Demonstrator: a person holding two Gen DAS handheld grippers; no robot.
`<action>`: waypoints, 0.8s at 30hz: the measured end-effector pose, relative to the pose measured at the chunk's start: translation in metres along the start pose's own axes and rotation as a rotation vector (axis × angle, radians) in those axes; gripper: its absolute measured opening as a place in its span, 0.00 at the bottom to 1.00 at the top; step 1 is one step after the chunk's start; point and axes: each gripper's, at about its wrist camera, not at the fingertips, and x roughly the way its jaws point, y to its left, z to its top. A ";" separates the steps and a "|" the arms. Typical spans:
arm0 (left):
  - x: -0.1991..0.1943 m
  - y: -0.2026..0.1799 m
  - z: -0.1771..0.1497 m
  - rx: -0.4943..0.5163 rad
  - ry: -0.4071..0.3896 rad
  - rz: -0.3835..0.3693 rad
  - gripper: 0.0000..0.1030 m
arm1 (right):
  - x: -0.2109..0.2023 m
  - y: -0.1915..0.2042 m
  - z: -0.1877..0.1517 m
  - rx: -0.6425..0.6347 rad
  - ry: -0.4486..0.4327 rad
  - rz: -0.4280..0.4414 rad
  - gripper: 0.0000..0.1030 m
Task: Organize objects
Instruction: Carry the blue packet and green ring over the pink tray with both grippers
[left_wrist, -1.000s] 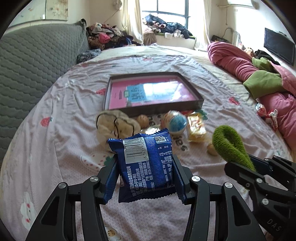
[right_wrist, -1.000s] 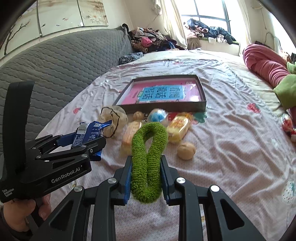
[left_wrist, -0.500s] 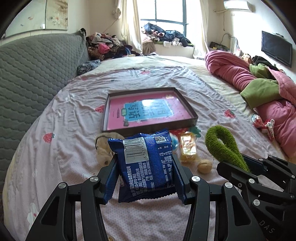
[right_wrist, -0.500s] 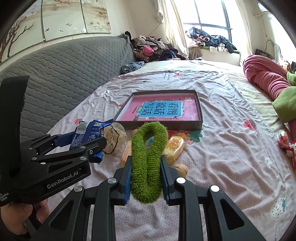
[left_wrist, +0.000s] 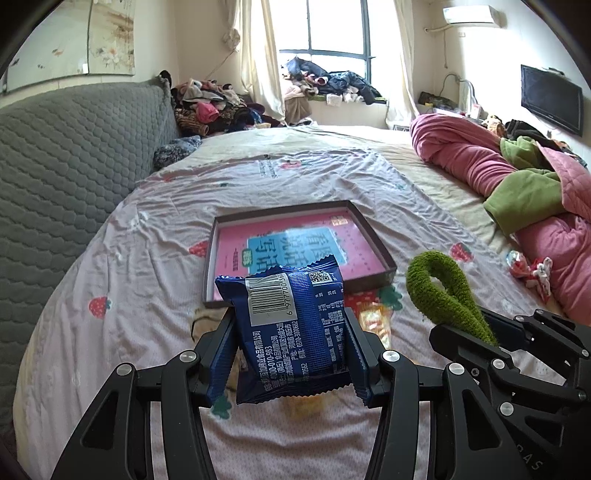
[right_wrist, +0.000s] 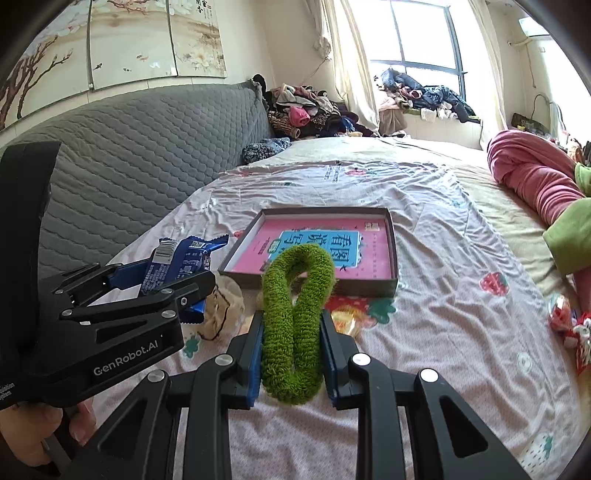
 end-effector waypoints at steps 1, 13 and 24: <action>0.002 0.000 0.005 0.000 -0.004 0.000 0.53 | 0.002 -0.001 0.004 0.000 -0.003 0.002 0.27; 0.044 0.007 0.049 0.018 -0.019 0.018 0.53 | 0.036 -0.009 0.058 -0.023 -0.032 0.004 0.27; 0.120 0.013 0.085 0.016 0.004 0.011 0.53 | 0.102 -0.038 0.096 -0.024 0.000 -0.006 0.27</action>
